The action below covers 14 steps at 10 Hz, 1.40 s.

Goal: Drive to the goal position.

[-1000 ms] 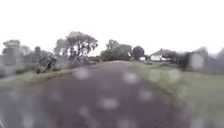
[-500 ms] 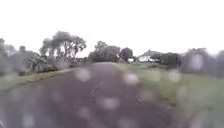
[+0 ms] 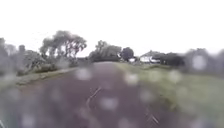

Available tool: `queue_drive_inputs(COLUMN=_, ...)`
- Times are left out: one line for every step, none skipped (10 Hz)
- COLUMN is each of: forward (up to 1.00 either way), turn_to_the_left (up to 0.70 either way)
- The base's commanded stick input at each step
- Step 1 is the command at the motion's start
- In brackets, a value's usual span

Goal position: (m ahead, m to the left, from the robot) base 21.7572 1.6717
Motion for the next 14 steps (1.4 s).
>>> queue_drive_inputs(forward=1.00, turn_to_the_left=0.00)
queue_drive_inputs(forward=1.00, turn_to_the_left=0.00)
queue_drive_inputs(forward=1.00, turn_to_the_left=0.00)
queue_drive_inputs(forward=1.00, turn_to_the_left=0.00)
queue_drive_inputs(forward=1.00, turn_to_the_left=0.00)
queue_drive_inputs(forward=1.00, turn_to_the_left=0.00)
queue_drive_inputs(forward=1.00, turn_to_the_left=0.00)
queue_drive_inputs(forward=1.00, turn_to_the_left=0.00)
queue_drive_inputs(forward=1.00, turn_to_the_left=0.00)
queue_drive_inputs(forward=1.00, turn_to_the_left=0.00)
queue_drive_inputs(forward=1.00, turn_to_the_left=0.00)
queue_drive_inputs(forward=1.00, turn_to_the_left=0.00)
queue_drive_inputs(forward=1.00, turn_to_the_left=0.00)
queue_drive_inputs(forward=1.00, turn_to_the_left=0.00)
